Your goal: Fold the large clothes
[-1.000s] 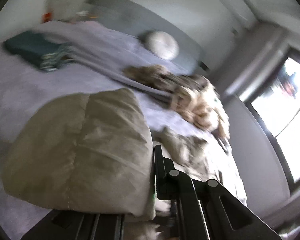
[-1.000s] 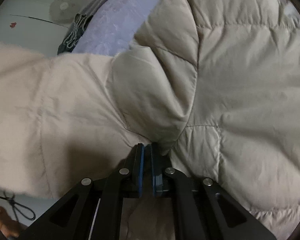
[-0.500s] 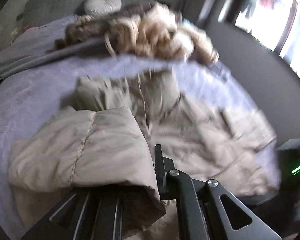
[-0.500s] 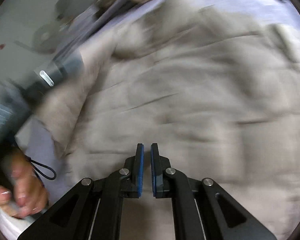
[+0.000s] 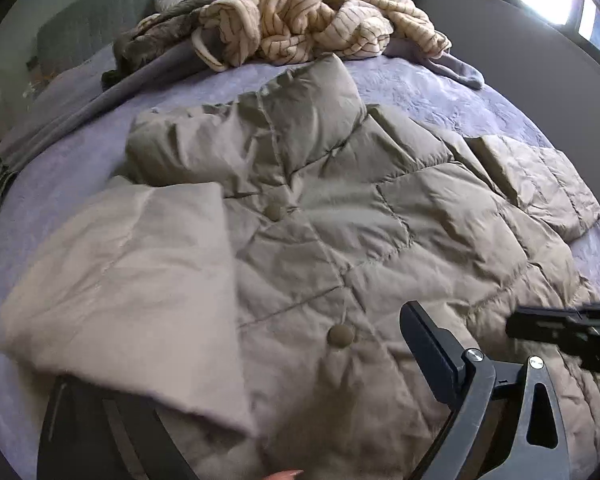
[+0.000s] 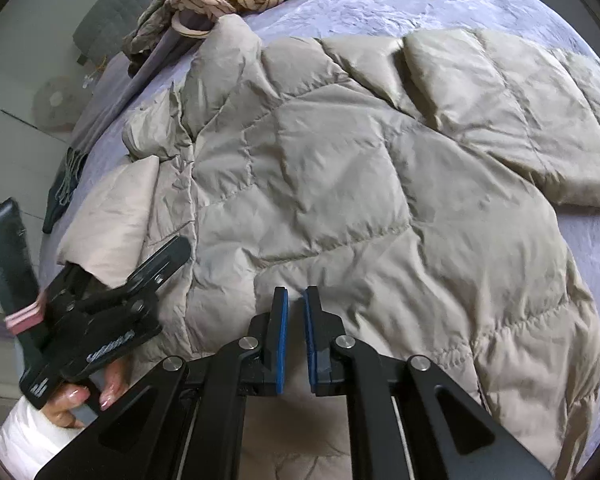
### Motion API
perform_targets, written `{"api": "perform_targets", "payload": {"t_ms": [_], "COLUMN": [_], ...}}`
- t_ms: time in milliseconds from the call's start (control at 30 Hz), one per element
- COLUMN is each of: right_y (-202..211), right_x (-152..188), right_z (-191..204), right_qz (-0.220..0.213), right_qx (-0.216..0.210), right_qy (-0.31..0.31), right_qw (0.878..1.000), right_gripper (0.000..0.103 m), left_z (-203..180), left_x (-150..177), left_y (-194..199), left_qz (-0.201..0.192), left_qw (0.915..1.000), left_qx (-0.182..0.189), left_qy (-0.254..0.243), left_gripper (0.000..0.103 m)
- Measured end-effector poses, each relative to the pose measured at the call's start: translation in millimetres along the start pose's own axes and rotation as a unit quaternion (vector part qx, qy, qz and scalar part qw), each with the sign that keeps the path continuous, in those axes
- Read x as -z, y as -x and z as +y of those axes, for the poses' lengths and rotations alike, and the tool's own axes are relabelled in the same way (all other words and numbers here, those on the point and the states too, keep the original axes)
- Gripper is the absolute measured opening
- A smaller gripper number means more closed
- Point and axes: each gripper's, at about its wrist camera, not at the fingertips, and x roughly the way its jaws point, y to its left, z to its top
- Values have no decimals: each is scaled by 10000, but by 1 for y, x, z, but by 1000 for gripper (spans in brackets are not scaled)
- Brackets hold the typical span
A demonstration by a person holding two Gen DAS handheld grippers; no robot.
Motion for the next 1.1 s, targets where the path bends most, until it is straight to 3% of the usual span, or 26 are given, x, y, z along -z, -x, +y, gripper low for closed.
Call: {"api": "perform_targets", "payload": {"t_ms": [100, 167, 200, 233, 300, 333, 433, 600, 633, 667, 700, 733, 767, 800, 900, 933, 967, 1000, 1033, 1100], "right_y": [-5, -3, -2, -2, -1, 0, -9, -39, -49, -58, -66, -75, -83, -88, -98, -97, -94, -88, -80, -63], "right_x": [-11, -13, -13, -14, -14, -12, -3, 20, 24, 28, 31, 34, 36, 36, 27, 22, 18, 11, 1, -13], "right_z": [20, 36, 48, 61, 89, 107, 162, 227, 238, 244, 249, 254, 257, 259, 262, 260, 257, 249, 237, 210], "right_qz": [11, -26, -71, -127, -282, -379, -563, -721, -734, -716, -735, -767, -783, -799, -959, -1088, -1188, -1234, -1216, -1232], "right_qx": [80, 164, 219, 242, 247, 229, 420, 928, 1096, 1249, 1400, 1587, 1732, 1849, 2144, 2264, 2289, 2248, 2143, 1922], "right_qy": [224, 526, 737, 935, 1368, 1663, 2614, 3896, 4121, 4336, 4495, 4662, 4766, 4819, 4761, 4640, 4509, 4298, 3920, 3231], "right_qw": [9997, 9985, 9970, 9952, 9899, 9851, 9627, 9135, 9015, 8895, 8792, 8669, 8583, 8528, 8475, 8495, 8545, 8657, 8863, 9184], "right_gripper": [10, 17, 35, 60, 76, 76, 76, 76, 76, 76, 76, 76, 76, 76, 75, 65, 51, 20, 9, 9], "left_z": [31, 62, 78, 96, 140, 161, 224, 286, 289, 293, 292, 292, 290, 286, 269, 265, 262, 260, 260, 263], "left_x": [4, 13, 15, 19, 29, 35, 50, 81, 85, 87, 87, 88, 88, 85, 75, 72, 68, 67, 66, 67], "left_y": [28, 50, 58, 65, 74, 76, 65, 12, 3, -8, -17, -22, -24, -21, -7, -4, -1, 0, 0, 0], "left_qz": [-170, -290, -318, -339, -317, -276, -127, 284, 351, 443, 496, 515, 481, 413, 295, 295, 306, 305, 305, 301], "left_qw": [9994, 9981, 9972, 9959, 9908, 9873, 9688, 9160, 9085, 8993, 8949, 8904, 8902, 8984, 9341, 9425, 9507, 9539, 9555, 9565], "left_qx": [146, 112, 81, 37, -17, -38, 147, 1308, 1522, 1742, 1833, 1949, 1967, 1853, 1282, 1101, 888, 782, 706, 640], "left_qy": [278, 541, 676, 840, 1314, 1561, 2471, 3782, 3877, 3987, 4039, 4080, 4081, 3961, 3320, 3141, 2954, 2883, 2848, 2832], "left_gripper": [98, 98, 98, 98, 98, 98, 98, 97, 94, 73, 61, 40, 30, 25, 23, 23, 23, 23, 23, 23]}}
